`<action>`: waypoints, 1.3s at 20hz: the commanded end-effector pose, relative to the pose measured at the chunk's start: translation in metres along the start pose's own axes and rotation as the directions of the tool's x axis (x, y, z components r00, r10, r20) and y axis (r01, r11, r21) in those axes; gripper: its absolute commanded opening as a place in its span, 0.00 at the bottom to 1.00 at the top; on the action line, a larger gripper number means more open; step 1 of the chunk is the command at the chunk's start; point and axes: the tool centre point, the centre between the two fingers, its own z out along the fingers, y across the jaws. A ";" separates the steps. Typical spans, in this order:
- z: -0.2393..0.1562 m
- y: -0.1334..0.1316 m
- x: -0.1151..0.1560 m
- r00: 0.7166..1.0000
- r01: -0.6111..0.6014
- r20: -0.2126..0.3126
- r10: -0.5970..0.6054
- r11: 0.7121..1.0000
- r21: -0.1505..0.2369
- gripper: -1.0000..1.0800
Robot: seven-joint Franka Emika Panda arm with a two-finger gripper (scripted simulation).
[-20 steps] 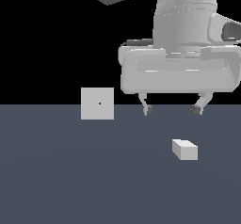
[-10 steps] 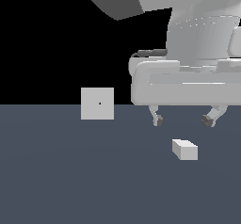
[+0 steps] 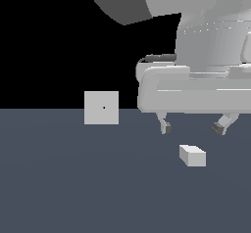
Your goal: Plug the charger into the wall socket.
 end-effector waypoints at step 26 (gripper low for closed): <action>0.046 0.000 -0.019 1.000 0.000 0.000 0.000 1.000 0.000 0.00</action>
